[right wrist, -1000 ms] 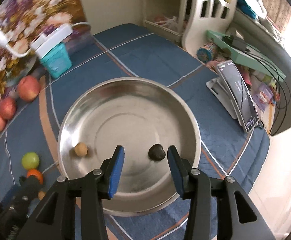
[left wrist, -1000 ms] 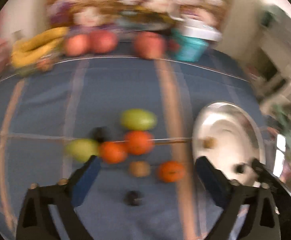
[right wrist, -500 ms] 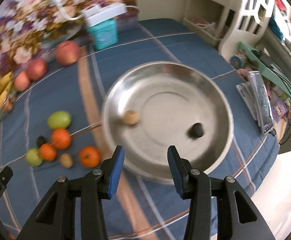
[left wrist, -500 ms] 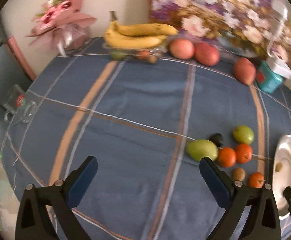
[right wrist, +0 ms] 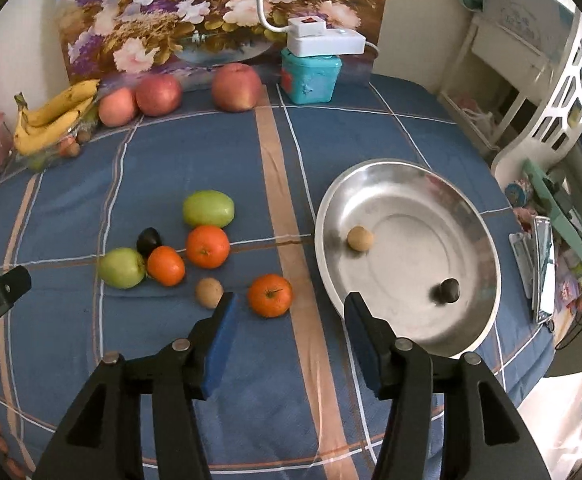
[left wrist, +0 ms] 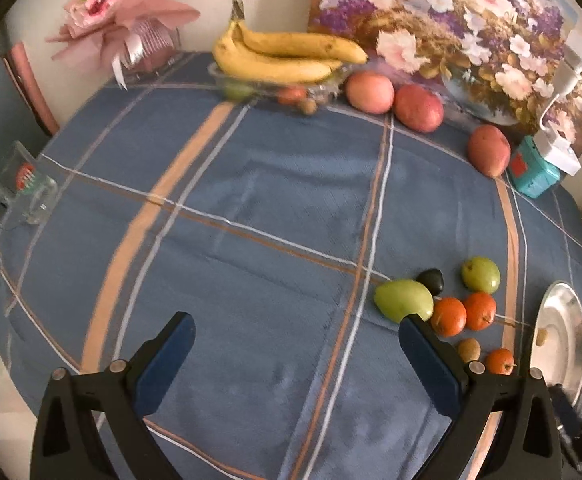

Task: Organize fruits
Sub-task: 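Move both tools back over the remaining fruits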

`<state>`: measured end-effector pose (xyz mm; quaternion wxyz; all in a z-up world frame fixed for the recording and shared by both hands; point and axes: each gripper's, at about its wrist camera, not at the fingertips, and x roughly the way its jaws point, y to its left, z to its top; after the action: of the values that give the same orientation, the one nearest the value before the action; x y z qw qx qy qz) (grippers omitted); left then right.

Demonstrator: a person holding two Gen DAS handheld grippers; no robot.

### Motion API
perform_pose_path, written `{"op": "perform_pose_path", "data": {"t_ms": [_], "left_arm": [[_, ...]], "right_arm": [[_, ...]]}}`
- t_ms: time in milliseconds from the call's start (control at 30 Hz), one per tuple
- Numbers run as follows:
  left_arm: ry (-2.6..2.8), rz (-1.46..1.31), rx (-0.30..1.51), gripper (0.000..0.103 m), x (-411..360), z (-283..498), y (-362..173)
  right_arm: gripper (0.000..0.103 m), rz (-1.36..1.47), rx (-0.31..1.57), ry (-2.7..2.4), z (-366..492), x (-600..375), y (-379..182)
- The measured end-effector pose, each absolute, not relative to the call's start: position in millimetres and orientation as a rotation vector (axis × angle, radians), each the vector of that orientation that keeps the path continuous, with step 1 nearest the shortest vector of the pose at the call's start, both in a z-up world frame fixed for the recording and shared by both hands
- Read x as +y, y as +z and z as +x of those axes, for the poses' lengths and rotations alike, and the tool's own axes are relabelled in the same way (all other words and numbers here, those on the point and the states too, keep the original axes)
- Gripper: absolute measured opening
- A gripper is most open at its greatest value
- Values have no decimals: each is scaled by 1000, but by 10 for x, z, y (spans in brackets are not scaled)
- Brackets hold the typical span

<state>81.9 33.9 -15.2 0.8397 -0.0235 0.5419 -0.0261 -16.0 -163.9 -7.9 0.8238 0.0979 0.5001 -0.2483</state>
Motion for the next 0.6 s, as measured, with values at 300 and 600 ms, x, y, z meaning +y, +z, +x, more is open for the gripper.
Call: {"op": "perform_pose_path", "data": {"t_ms": [300, 600], "left_arm": [[-67, 9, 1273, 103, 164, 832, -528], [-7, 6, 1307, 103, 274, 885, -667]], "right_arm": [[82, 403, 1174, -387, -110, -1823, -434], [98, 466, 1197, -329, -103, -1781, -597]]}}
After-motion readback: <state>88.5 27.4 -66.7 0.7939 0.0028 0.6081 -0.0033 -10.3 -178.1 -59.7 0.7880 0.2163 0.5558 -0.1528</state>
